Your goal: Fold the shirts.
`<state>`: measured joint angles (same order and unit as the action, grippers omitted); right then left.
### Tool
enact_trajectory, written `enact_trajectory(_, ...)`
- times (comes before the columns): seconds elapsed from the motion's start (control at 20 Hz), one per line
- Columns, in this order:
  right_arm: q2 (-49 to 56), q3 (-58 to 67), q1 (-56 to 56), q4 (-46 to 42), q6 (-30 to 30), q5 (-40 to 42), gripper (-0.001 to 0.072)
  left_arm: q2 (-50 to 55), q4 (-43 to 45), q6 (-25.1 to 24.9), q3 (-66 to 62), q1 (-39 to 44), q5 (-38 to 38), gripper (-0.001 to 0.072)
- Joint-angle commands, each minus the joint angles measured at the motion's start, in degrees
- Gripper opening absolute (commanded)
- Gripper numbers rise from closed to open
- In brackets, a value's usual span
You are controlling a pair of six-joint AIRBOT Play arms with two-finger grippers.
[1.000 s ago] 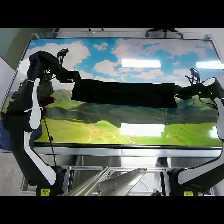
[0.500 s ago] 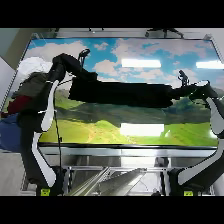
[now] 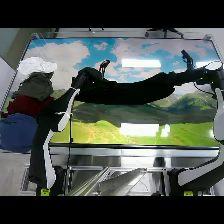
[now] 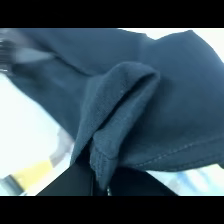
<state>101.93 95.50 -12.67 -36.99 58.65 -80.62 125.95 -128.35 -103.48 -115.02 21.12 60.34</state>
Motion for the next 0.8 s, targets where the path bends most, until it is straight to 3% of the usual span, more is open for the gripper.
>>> enact_trajectory(0.0, -3.7, 2.9, 1.2, 0.3, 2.8, -2.8, 0.0024, 1.3, -3.3, 0.0, -0.3, 2.4, -1.8, 0.0012)
enact_trajectory(0.2, -6.2, 4.2, 2.8, 0.3, 5.6, -3.5, 0.0024, -1.0, -5.4, 0.1, -6.0, 0.6, 8.7, 0.0012)
enact_trajectory(0.3, -7.0, 4.2, 4.7, 1.6, 6.8, -3.9, 0.0024, -7.9, -5.3, 0.0, -6.6, -3.0, 15.1, 0.0011)
enact_trajectory(0.4, -7.5, 4.2, 8.4, 6.1, 6.7, -1.5, 0.0024, -18.7, -5.4, -0.3, -3.1, -8.6, 15.7, 0.0011)
enact_trajectory(0.6, -6.1, 4.1, 23.3, 9.2, 6.7, 17.4, 0.0024, -41.2, -5.2, -0.6, 5.2, -21.8, 12.3, 0.0011)
enact_trajectory(0.75, -0.1, 4.1, 38.1, 9.2, 5.6, 39.6, 0.0025, -53.1, -5.2, -0.9, 9.8, -31.2, 12.4, 0.0011)
